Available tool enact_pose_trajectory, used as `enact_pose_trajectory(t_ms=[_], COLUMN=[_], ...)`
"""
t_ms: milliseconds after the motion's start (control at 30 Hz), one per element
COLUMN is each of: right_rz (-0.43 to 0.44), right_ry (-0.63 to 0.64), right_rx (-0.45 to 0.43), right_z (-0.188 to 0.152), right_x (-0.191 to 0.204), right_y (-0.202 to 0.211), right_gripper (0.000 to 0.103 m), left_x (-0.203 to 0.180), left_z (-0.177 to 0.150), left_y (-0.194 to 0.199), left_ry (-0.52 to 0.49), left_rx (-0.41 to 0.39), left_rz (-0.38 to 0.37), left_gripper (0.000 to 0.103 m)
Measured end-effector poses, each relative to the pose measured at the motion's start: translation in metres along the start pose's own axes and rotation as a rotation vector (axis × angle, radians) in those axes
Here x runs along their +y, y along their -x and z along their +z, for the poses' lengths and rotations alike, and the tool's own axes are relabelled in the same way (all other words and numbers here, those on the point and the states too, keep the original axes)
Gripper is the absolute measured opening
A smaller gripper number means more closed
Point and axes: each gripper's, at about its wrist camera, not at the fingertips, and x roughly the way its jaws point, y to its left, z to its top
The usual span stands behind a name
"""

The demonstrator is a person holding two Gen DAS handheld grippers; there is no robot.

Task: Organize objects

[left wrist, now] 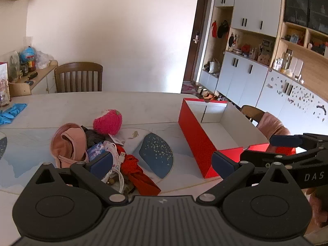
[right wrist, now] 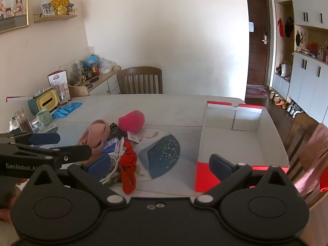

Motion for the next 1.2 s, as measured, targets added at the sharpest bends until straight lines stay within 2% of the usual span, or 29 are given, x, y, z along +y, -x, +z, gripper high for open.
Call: enact_pose_trajectory(t_ms=[300, 533, 767, 967, 1200], right_rz=[-0.043, -0.181, -0.334, -0.399, -0.447], right_ry=[-0.028, -0.118, -0.179, -0.214, -0.218], right_rx=[0.021, 0.021, 0.042, 0.069, 0.120], right_z=[0.012, 0.022, 0.027, 0.028, 0.027], right_x=[0.003, -0.024, -0.066, -0.106, -0.150], right_y=[-0.024, -0.040, -0.046, -0.058, -0.077], right_gripper=[0.099, 0.097, 0.092, 0.088, 0.086], left_x=[0.025, 0.059, 0.084, 0.097, 0.099], left_z=[0.015, 0.025, 0.015, -0.004, -0.022], left_y=[-0.018, -0.035, -0.064, -0.089, -0.120], left_ry=[-0.025, -0.064, -0.094, -0.090, -0.098], left_rx=[-0.015, -0.032, 0.051, 0.129, 0.207], left_rz=[-0.033, -0.001, 0.027, 0.061, 0.131], left_gripper=[0.103, 0.103, 0.102, 0.102, 0.091])
